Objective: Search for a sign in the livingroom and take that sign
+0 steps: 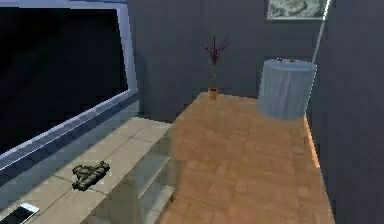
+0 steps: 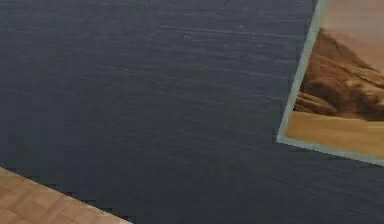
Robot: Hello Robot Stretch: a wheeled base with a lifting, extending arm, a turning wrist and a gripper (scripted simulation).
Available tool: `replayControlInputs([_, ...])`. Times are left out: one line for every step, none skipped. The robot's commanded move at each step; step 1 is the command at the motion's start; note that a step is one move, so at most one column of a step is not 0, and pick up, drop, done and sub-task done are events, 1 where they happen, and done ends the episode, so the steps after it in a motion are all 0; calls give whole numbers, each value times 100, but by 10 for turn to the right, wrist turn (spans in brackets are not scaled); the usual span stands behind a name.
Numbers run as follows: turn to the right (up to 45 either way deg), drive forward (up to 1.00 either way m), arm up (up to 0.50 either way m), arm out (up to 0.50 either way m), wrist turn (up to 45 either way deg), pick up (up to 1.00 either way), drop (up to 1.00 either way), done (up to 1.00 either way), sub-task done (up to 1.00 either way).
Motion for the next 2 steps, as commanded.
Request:
replayControlInputs([-450, 0, 0, 0, 0, 0, 0, 0, 0])
replayControlInputs([-450, 0, 0, 0, 0, 0, 0, 0, 0])
